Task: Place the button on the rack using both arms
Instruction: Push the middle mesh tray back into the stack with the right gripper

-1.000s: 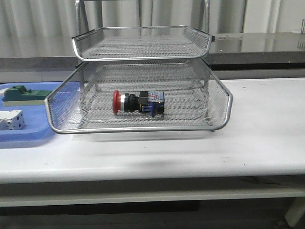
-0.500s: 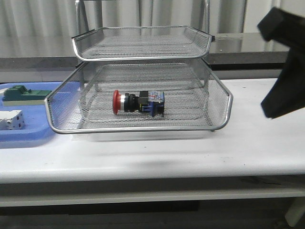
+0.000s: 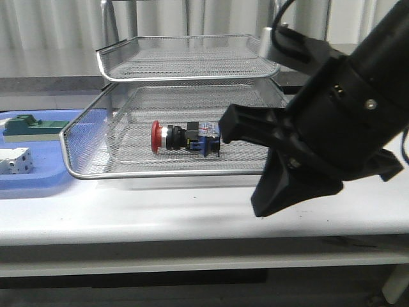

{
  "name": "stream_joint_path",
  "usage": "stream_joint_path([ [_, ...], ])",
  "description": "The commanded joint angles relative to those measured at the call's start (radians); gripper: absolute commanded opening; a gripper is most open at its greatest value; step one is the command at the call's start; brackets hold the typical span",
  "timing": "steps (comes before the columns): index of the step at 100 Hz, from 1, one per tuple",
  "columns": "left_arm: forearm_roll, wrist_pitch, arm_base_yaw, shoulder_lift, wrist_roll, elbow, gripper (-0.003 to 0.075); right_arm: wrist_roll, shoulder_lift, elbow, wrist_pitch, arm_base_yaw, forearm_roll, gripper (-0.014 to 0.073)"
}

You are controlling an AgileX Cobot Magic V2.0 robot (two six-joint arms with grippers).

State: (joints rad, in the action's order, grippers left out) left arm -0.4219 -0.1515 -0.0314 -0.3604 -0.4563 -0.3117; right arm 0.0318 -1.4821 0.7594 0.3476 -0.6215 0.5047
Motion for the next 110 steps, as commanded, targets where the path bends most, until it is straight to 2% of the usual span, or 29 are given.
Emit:
stream_joint_path([
  [1, -0.012, 0.073, 0.002, -0.004, 0.01, -0.027, -0.002, 0.011, -0.019, 0.07, -0.051, -0.023, 0.016, -0.0069],
  [32, -0.012, 0.073, 0.002, -0.004, 0.01, -0.027, -0.002, 0.011, -0.172, 0.2, -0.046, -0.088, 0.016, -0.0069],
  [85, -0.012, 0.073, 0.002, -0.004, 0.01, -0.027, -0.002, 0.011, -0.266, 0.329, -0.056, -0.086, -0.058, -0.0069],
  [110, -0.012, 0.073, 0.002, -0.004, 0.01, -0.027, -0.002, 0.011, -0.34, 0.426, -0.037, -0.026, -0.098, -0.0069],
])
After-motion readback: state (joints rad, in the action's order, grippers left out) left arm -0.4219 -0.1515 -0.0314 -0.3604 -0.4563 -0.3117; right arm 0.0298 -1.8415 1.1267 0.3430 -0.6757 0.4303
